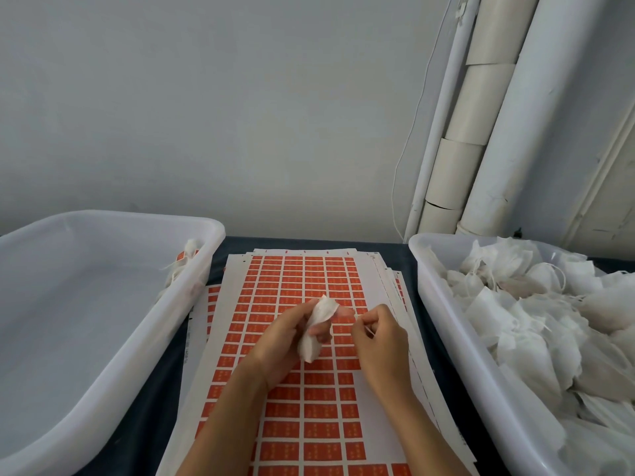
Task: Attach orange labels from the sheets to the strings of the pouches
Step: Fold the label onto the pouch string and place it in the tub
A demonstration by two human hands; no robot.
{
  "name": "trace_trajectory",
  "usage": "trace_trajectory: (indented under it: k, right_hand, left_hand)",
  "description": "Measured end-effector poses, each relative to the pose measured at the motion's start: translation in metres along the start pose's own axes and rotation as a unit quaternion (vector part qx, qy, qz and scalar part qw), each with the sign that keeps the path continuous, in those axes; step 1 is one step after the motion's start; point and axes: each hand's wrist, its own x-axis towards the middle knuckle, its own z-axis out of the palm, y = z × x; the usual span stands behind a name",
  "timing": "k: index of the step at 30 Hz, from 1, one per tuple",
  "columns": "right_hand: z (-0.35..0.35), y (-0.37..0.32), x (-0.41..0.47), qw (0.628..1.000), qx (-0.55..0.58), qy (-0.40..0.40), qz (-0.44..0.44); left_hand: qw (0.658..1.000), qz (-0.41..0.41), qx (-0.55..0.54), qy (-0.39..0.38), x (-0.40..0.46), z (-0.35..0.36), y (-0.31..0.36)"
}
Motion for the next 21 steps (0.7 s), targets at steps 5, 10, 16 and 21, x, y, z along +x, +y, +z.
trace_trajectory:
  k: [5,10,16,21]
  right_hand:
    - [0.002,-0.006,-0.005,0.991,-0.090,-0.058,-0.085]
    - [0.003,-0.014,-0.009,0.967,-0.168,-0.083,-0.175]
    - [0.000,-0.013,-0.009,0.967,-0.165,-0.092,-0.174]
    - [0.001,-0.012,-0.010,0.972,-0.149,-0.080,-0.163]
  left_hand:
    - [0.997,0.051,0.058,0.018,0.001,0.005,-0.003]
    - [0.987,0.099,0.106,0.070,0.002,0.010,-0.006]
    - [0.981,0.107,0.108,0.117,0.006,0.006,-0.008]
    - [0.976,0.109,0.124,0.141,0.007,0.005,-0.009]
